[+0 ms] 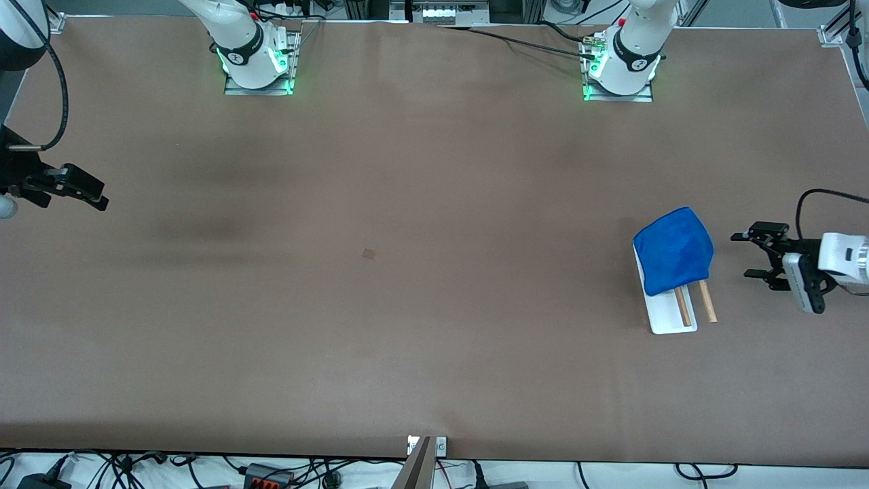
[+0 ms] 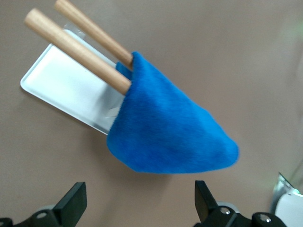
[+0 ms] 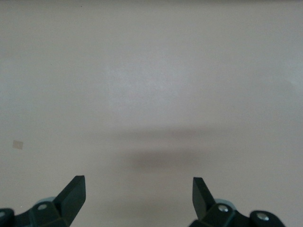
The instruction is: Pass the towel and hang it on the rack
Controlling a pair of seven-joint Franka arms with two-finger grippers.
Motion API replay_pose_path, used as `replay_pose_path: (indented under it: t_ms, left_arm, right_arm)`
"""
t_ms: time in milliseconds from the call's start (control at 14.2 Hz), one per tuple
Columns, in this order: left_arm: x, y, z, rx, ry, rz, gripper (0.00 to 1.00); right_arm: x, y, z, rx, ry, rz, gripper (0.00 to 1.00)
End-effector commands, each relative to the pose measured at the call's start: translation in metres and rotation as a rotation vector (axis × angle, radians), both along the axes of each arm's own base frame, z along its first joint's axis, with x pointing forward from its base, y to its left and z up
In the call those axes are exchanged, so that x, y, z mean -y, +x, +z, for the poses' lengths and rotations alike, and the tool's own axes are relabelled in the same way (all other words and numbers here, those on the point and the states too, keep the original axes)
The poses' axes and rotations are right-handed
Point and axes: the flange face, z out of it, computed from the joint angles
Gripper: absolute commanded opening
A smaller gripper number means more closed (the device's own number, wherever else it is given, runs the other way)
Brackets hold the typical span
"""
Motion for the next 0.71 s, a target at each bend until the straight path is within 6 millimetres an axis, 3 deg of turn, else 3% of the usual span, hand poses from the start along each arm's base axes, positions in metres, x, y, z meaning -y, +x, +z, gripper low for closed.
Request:
replay_pose_path:
  t_ms: [0, 283, 424, 636]
  left_arm:
    - [-0.002, 0.004, 0.033, -0.005, 0.012, -0.026, 1.0]
    - [0.001, -0.003, 0.091, -0.074, 0.08, 0.099, 1.0]
    - [0.015, -0.004, 0.121, -0.101, 0.135, 0.213, 1.0]
    - [0.028, -0.027, 0.165, -0.209, 0.201, 0.32, 1.0]
  right_arm:
    - [0.0, -0.003, 0.004, -0.028, -0.013, 0.017, 1.0]
    - [-0.002, -0.004, 0.004, -0.038, -0.022, 0.064, 1.0]
    - [-0.001, -0.004, 0.004, -0.032, -0.019, 0.03, 1.0]
    - [-0.006, -0.005, 0.003, -0.039, -0.018, 0.005, 1.0]
